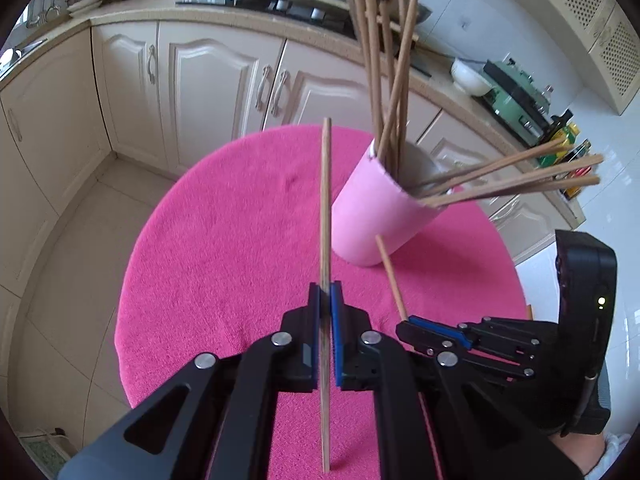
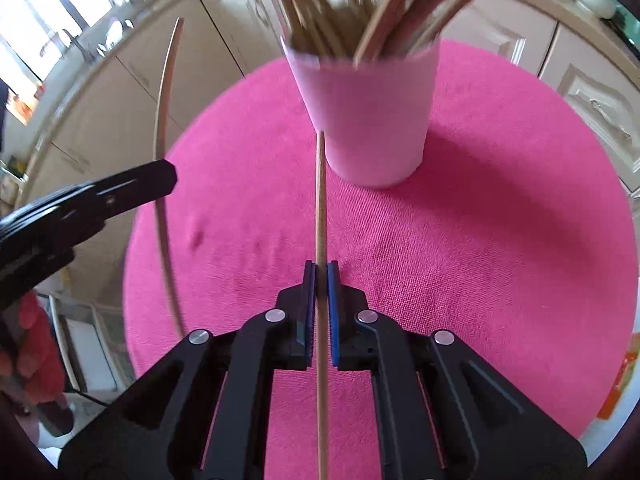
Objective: Organize utensils
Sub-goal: 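Lift both held chopsticks and lower them into the pink cup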
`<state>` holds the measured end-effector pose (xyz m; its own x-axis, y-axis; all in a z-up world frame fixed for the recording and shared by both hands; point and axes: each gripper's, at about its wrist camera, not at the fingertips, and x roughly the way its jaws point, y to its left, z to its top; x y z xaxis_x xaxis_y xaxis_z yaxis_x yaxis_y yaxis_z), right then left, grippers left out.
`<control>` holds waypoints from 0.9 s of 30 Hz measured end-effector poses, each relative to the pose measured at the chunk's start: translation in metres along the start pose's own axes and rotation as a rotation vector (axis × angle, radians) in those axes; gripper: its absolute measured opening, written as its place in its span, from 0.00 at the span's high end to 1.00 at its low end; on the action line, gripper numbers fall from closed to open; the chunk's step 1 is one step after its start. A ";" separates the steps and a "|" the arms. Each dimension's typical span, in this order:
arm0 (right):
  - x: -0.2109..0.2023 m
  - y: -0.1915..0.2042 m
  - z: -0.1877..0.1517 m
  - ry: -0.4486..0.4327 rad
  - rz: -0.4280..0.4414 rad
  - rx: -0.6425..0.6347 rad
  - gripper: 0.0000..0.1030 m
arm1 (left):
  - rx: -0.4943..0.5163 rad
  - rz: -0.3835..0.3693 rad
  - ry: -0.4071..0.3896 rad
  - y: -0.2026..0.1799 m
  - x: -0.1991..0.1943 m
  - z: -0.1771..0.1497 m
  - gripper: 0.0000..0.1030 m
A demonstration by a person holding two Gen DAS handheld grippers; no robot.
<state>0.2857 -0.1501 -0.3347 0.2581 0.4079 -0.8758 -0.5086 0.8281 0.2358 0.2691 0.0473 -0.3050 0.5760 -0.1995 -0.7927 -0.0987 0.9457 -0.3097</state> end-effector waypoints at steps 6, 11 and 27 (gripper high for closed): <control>-0.042 0.003 -0.004 -0.149 0.055 0.000 0.94 | 0.021 -0.039 -0.104 -0.011 -0.029 0.011 0.95; -0.078 0.006 0.008 -0.278 0.093 0.000 0.94 | 0.038 -0.079 -0.197 -0.023 -0.054 0.025 0.95; -0.169 -0.015 0.107 -0.585 0.145 -0.069 0.94 | 0.058 -0.128 -0.513 -0.075 -0.093 0.095 0.95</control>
<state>0.3374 -0.1901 -0.1457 0.5813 0.6745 -0.4551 -0.6193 0.7295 0.2903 0.2997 0.0190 -0.1579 0.9049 -0.1768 -0.3872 0.0349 0.9375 -0.3463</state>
